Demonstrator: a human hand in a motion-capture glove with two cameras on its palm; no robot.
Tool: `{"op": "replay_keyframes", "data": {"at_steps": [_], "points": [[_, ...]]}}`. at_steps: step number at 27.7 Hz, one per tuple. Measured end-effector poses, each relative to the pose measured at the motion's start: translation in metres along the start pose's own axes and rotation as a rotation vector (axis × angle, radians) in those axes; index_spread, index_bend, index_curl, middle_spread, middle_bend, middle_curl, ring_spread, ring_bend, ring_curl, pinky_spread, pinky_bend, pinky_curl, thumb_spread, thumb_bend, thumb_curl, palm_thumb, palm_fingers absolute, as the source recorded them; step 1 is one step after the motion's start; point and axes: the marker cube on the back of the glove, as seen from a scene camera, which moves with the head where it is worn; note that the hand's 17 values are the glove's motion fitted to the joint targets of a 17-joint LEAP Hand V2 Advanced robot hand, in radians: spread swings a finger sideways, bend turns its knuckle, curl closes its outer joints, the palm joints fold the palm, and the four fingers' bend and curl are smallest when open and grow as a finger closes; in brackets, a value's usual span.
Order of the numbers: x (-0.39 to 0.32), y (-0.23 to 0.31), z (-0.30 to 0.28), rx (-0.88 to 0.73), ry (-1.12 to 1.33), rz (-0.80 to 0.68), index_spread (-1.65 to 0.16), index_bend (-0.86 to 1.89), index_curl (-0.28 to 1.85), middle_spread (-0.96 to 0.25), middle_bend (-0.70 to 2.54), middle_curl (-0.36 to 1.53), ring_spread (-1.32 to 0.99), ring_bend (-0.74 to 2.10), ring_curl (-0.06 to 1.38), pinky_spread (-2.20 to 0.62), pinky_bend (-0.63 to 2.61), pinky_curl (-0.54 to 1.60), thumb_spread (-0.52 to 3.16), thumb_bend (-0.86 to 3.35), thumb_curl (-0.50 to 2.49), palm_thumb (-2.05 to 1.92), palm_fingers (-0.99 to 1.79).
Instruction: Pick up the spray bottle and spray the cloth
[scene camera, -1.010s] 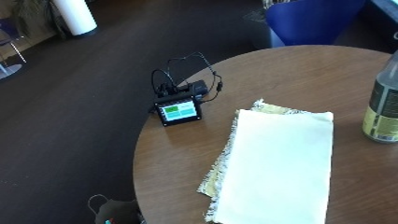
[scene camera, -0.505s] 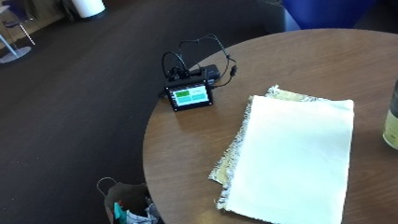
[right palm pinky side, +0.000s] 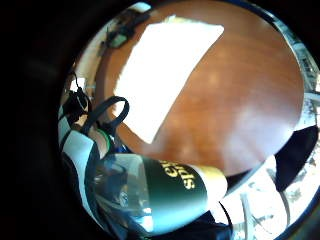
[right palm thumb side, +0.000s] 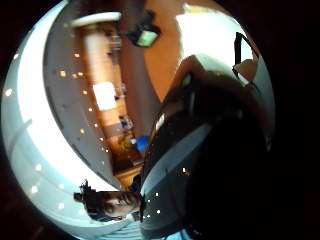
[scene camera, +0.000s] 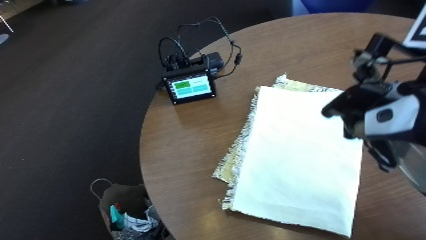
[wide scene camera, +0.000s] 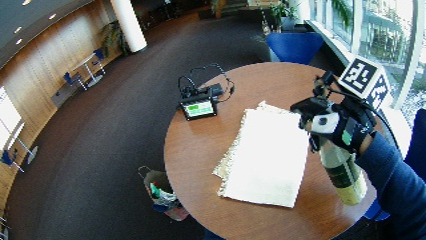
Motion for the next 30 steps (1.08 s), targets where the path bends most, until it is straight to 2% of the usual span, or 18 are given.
{"op": "replay_keyframes", "data": {"at_steps": [8,11,15,21,30], "points": [[0.001,0.032,0.071,-0.585,0.579,0.182,-0.27,0.13,0.25,-0.14,0.74,0.5,-0.23,0.74,0.44,-0.24,0.48,0.36,0.65,0.01,0.61,0.94,1.29],[0.01,0.025,0.081,-0.688,0.777,0.219,-0.27,0.13,0.26,-0.14,0.74,0.5,-0.23,0.74,0.44,-0.24,0.47,0.36,0.64,0.0,0.63,0.95,1.29],[0.016,0.032,0.08,-0.72,0.882,0.285,-0.26,0.12,0.27,-0.14,0.74,0.5,-0.23,0.74,0.44,-0.24,0.47,0.36,0.62,-0.01,0.65,0.95,1.29],[0.025,0.038,0.079,-0.73,0.882,0.308,-0.26,0.12,0.28,-0.15,0.74,0.51,-0.23,0.74,0.44,-0.24,0.48,0.37,0.61,-0.02,0.68,0.95,1.28],[0.007,0.033,0.061,-0.557,0.559,0.152,-0.25,0.11,0.29,-0.15,0.74,0.51,-0.23,0.74,0.44,-0.24,0.49,0.37,0.6,-0.02,0.71,0.95,1.28]]}}
